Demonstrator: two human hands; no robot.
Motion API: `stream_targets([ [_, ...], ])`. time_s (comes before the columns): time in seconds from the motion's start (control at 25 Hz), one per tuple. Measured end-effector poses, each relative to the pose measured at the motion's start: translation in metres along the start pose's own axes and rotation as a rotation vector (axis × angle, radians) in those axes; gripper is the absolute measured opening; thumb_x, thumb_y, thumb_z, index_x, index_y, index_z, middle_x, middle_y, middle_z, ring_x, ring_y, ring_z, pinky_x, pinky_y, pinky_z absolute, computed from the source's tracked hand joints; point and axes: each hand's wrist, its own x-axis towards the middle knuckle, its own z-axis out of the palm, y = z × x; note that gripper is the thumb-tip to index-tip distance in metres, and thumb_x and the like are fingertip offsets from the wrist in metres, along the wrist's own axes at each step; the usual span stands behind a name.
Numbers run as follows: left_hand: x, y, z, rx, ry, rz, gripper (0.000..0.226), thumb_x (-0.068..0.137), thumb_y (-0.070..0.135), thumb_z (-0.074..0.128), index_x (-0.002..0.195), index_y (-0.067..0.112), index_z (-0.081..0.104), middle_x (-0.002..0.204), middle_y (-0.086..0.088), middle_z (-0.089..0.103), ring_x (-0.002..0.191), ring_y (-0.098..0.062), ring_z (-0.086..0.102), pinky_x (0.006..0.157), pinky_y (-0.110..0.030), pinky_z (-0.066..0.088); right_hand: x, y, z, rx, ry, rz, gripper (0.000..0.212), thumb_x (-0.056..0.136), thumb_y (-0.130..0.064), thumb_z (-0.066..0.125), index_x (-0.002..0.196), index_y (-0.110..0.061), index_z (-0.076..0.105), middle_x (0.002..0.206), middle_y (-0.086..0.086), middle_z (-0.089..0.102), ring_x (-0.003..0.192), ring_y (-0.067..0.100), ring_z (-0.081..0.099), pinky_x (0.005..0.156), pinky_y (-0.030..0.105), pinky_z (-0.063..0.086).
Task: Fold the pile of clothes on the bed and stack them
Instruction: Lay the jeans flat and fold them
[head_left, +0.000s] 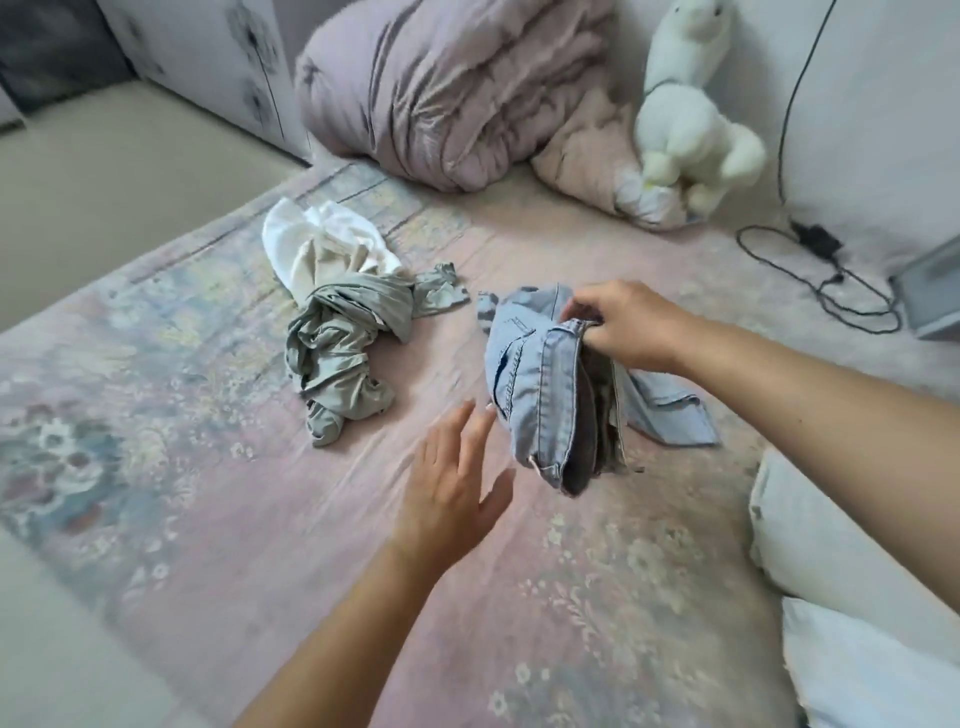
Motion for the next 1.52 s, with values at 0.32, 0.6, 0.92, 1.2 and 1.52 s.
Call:
stream_targets([
  [0.32,0.098,0.122,-0.223,-0.366,0.003,0.192,0.083,0.083,0.064,0.056,0.144,0.014,0.029,0.141,0.0,0.034,0.134,-0.011,0.034,0.112,-0.023,0.028,-0.123,-0.123,-0.238,0.302,0.364,0.181,0.019,0.083,0.006,0.048,0.086,0.003,0.066,0.077,0.011,0.059,0.066,0.019,0.056,0.061,0.025,0.055],
  [0.6,0.167,0.191,-0.326,-0.518,0.101,0.199,0.099,0.064,0.05,0.079,0.143,0.012,0.033,0.127,-0.004,0.052,0.119,-0.01,0.047,0.101,-0.025,0.036,-0.221,-0.175,-0.358,0.446,0.53,0.183,0.022,0.087,0.008,0.049,0.103,0.008,0.064,0.091,0.015,0.064,0.062,0.011,0.064,0.061,0.019,0.056],
  [0.92,0.216,0.273,-0.411,-0.772,0.08,0.085,0.018,0.082,0.016,0.073,0.075,0.03,0.064,0.066,0.016,0.063,0.06,0.005,0.054,0.064,-0.021,0.048,-0.317,-0.175,-0.382,0.394,0.494,0.153,0.026,0.084,0.012,0.048,0.076,-0.008,0.064,0.062,0.0,0.058,0.052,0.005,0.054,0.05,0.015,0.046],
  [1.2,0.246,0.326,-0.437,-0.842,0.088,0.047,0.018,0.079,0.01,0.075,0.077,0.025,0.065,0.074,0.007,0.065,0.063,-0.006,0.06,0.063,-0.021,0.053,-0.356,-0.151,-0.404,0.505,0.588,0.066,0.015,0.081,0.003,0.066,0.075,-0.011,0.068,0.061,-0.006,0.066,0.055,0.004,0.06,0.054,0.015,0.047],
  [1.52,0.267,0.349,-0.417,-0.769,-0.002,0.031,0.015,0.081,0.007,0.073,0.079,0.019,0.063,0.076,0.003,0.065,0.057,-0.004,0.062,0.052,-0.015,0.051,-0.351,-0.127,-0.401,0.559,0.652,0.123,0.009,0.079,0.004,0.068,0.081,-0.004,0.07,0.073,0.006,0.065,0.063,0.013,0.057,0.064,0.021,0.047],
])
